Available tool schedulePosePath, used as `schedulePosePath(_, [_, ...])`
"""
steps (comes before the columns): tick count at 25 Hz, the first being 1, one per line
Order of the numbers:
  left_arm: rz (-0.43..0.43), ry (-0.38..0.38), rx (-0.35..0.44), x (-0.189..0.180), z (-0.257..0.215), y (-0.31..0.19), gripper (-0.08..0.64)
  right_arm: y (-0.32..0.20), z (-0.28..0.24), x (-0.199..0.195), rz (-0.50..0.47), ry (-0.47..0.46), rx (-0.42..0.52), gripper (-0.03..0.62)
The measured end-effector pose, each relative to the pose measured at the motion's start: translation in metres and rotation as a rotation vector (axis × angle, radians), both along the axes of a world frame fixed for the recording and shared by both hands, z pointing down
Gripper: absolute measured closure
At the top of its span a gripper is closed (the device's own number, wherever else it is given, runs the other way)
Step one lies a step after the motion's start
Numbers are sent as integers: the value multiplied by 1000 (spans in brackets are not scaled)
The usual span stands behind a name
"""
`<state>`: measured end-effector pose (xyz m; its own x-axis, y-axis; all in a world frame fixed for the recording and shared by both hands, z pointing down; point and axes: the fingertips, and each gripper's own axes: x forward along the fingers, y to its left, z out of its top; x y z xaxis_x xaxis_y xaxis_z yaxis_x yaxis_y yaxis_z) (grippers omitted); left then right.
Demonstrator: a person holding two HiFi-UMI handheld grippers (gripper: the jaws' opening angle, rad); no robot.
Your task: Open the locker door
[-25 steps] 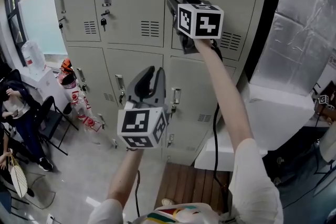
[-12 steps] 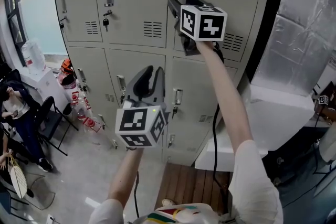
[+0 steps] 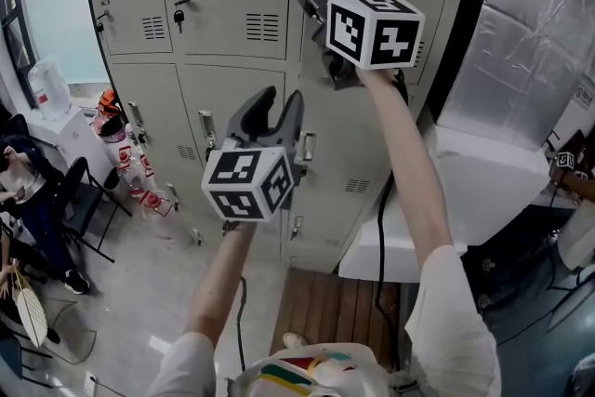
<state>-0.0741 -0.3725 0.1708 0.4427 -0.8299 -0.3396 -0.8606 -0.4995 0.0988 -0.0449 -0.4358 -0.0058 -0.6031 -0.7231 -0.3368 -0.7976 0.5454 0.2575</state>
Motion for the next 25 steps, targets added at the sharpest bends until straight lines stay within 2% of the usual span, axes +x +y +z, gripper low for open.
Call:
schedulePosePath(6, [94,35,-37,12,0,-5,394,39,4,5,-18,26,29,362])
schedulePosePath(13, [178,-32,-23,45,-6,6,394,77,5,20,-42,28,50,362])
schedulePosePath(19, [271,-11,-42,60,-3,10,396,100,6,33,-26,38,89,362])
schedulePosePath(25, [273,-54,-28,71,-4,21,444,115,9,43,-5,63,120,362])
